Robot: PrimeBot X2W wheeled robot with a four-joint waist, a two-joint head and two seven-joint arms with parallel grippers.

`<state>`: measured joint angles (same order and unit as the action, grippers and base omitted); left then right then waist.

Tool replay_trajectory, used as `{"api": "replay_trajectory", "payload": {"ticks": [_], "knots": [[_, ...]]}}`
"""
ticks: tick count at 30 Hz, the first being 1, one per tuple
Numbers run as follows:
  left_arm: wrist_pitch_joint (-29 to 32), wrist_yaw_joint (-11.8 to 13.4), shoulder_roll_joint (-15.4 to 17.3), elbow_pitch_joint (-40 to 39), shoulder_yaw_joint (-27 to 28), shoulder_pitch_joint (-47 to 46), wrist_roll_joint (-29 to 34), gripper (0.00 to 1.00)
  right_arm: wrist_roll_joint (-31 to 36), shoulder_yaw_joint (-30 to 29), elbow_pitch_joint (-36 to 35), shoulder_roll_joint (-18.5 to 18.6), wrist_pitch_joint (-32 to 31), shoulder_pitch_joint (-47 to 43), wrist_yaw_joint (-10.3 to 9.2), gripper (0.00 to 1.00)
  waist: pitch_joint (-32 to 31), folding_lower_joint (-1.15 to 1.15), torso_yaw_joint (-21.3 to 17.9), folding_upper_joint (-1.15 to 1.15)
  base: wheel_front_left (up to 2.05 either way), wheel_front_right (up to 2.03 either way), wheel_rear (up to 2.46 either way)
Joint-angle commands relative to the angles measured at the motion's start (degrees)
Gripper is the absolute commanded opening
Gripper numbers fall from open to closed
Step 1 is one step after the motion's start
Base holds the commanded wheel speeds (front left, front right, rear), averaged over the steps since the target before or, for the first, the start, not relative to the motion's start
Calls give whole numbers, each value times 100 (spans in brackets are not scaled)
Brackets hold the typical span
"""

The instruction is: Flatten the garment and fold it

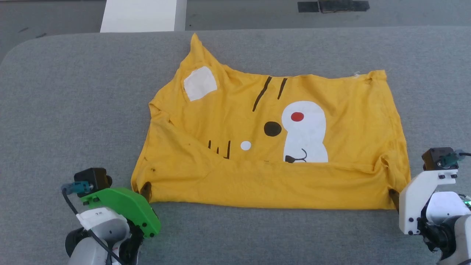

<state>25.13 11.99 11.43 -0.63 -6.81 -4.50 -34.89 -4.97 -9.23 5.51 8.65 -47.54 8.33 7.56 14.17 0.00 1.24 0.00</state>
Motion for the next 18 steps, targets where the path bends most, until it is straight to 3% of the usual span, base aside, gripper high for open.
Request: {"api": "replay_trajectory", "payload": {"ticks": [1,3,4,5,12,18], "knots": [[-10,23,-26,-17,-6,73,-29,0,17,132,173,30,-36,47,-8,100,58,0,72,0,0,0,0],[-23,8,-33,3,-16,75,-43,0,-101,223,318,50,-103,65,-8,95,50,0,96,0,0,0,0],[-32,0,-35,17,-18,76,-50,0,-154,251,357,61,-130,74,-8,44,33,0,103,0,0,0,0],[-65,-19,-48,31,-10,81,-73,0,-260,280,367,67,-136,86,-8,0,-4,0,113,0,0,0,0],[-227,22,0,-81,132,225,-102,0,-756,-107,-151,174,-10,57,-8,0,-430,0,102,0,0,0,0],[29,296,168,-587,198,629,-9,0,-895,-386,-710,429,-337,-293,-8,0,-664,0,74,0,0,0,0]]}}
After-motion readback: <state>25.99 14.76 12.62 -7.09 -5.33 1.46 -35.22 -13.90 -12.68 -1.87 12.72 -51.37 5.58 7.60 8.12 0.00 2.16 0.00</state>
